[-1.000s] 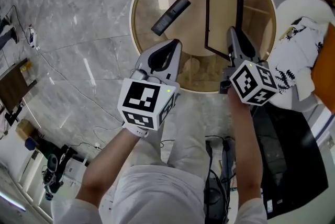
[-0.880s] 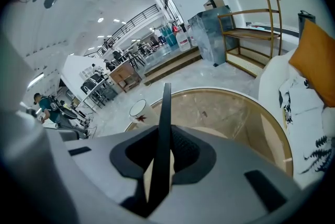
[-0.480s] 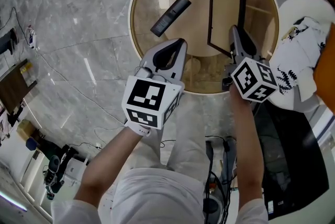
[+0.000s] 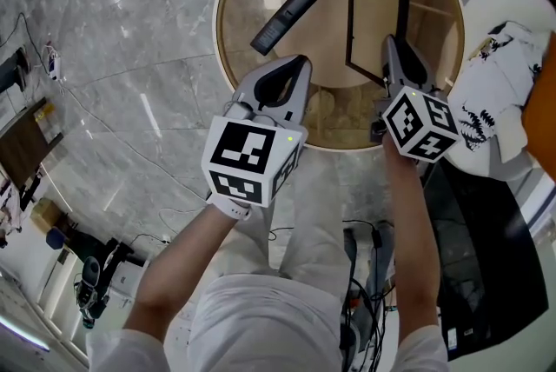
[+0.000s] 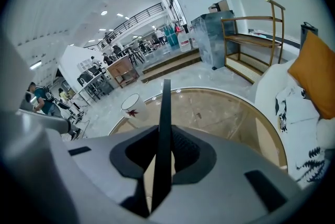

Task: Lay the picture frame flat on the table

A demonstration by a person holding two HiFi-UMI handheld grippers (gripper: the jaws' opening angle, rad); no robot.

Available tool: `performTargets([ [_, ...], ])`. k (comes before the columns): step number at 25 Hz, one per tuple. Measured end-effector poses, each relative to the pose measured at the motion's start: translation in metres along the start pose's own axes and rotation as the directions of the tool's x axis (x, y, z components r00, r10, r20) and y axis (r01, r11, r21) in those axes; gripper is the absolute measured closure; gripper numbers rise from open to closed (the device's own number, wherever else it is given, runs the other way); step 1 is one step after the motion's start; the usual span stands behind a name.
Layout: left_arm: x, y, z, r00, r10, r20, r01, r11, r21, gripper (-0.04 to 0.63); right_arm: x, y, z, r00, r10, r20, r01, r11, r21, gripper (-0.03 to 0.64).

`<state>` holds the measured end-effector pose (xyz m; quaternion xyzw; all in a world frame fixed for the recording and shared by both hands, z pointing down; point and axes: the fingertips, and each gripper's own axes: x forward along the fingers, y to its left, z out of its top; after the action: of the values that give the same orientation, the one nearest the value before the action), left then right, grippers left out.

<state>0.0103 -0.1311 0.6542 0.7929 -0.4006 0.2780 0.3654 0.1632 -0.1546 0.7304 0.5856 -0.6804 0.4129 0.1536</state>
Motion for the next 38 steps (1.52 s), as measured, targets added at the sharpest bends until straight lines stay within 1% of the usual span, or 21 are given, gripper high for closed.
performTargets([
  [6,0.001,0.001,-0.004,1.0,0.0,-0.012,0.0,1.0,0.001,0.591,0.003,-0.014,-0.002,0.999,-0.048,-0.011,0.048,0.999,0.006,0.552],
  [15,0.005,-0.002,-0.012,1.0,-0.008,-0.027,0.008,1.0,0.003,0.591,0.016,-0.043,-0.01,0.998,-0.048,-0.043,0.051,0.997,0.058,0.529],
  [21,0.008,-0.003,-0.016,0.999,-0.014,-0.037,0.014,1.0,0.004,0.591,0.031,-0.05,-0.018,0.998,-0.023,-0.06,0.027,0.998,0.063,0.511],
  [25,0.007,-0.002,-0.017,0.999,-0.012,-0.036,0.013,1.0,0.007,0.591,0.044,-0.055,-0.025,0.997,0.056,-0.059,-0.047,0.989,0.14,0.509],
  [27,0.007,-0.003,-0.019,0.999,-0.012,-0.038,0.013,1.0,0.008,0.592,0.049,-0.062,-0.031,0.995,0.076,-0.065,-0.064,0.983,0.173,0.509],
  [38,0.003,0.0,-0.022,0.999,-0.015,-0.039,0.015,1.0,0.011,0.591,0.061,-0.077,-0.044,0.997,0.041,-0.07,-0.028,0.985,0.172,0.495],
])
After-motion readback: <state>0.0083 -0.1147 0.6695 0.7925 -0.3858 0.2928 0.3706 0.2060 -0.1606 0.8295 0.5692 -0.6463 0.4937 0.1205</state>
